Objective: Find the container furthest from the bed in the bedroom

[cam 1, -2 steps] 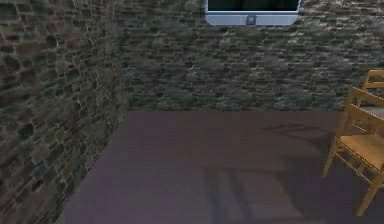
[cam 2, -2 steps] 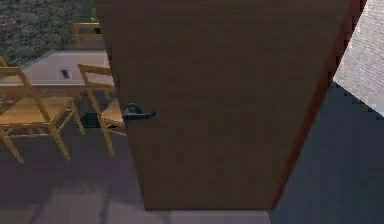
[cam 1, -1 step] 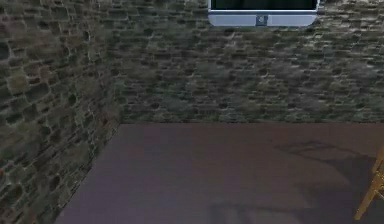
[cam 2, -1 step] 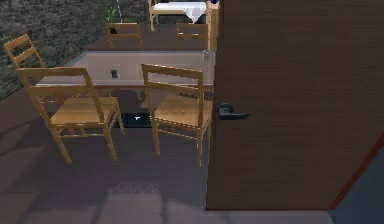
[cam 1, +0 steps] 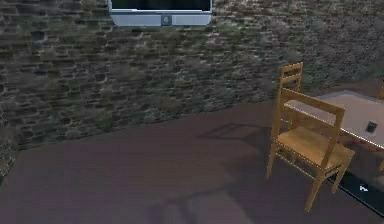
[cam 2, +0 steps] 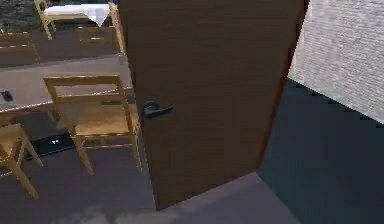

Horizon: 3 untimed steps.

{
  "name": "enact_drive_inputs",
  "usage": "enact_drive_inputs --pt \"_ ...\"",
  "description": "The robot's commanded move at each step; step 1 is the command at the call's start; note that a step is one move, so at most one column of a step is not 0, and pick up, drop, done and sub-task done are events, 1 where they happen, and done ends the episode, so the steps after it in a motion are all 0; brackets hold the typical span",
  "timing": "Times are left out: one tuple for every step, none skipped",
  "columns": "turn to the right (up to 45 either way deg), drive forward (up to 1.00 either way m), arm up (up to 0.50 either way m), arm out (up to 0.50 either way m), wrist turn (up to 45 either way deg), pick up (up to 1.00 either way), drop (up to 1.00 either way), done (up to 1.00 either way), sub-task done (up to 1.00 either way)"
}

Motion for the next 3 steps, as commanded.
enact_drive_inputs --pt "0.0 1.0 0.0 0.0 0.0 0.0 0.0 0.0 0.0" --pt "0.0 0.5 0.0 0.0 0.0 0.0 0.0 0.0 0.0" --pt "33.0 0.0 0.0 0.0 0.0 0.0 0.0 0.0 0.0"
